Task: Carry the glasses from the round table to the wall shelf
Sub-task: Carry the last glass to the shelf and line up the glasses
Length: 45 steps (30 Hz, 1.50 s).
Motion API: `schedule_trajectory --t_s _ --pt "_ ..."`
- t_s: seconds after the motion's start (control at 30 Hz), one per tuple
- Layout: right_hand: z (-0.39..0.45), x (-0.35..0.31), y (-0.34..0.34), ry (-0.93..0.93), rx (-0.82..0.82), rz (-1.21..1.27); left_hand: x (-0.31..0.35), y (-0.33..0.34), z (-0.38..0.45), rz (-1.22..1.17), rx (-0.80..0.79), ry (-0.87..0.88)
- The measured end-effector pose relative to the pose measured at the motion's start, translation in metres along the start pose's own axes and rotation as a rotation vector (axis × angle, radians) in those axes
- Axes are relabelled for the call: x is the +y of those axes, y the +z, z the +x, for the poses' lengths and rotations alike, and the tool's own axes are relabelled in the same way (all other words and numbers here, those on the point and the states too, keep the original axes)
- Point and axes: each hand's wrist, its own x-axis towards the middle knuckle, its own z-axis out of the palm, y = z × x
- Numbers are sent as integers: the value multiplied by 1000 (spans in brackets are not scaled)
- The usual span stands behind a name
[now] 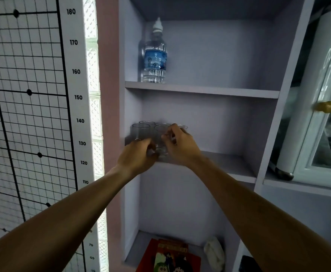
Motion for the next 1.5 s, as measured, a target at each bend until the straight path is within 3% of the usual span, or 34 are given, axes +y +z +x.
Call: schedule_trajectory --t_s 0.13,0.27,0.53,0.8,1.17,1.5 --pt "-13 8 -14 -49 31 -30 11 8 -1 1 31 -6" --pt "-27 25 -33 -38 97 -41 35 18 2 52 29 96" --pt "-45 58 -65 76 211 53 77 45 15 -83 -50 161" --pt "-41 77 -63 273 269 199 78 63 18 -182 -142 136" --pt "-25 91 -51 279 222 8 77 72 24 -70 -98 166" --pt "-30 90 -53 210 163 -13 73 66 19 -85 -124 151"
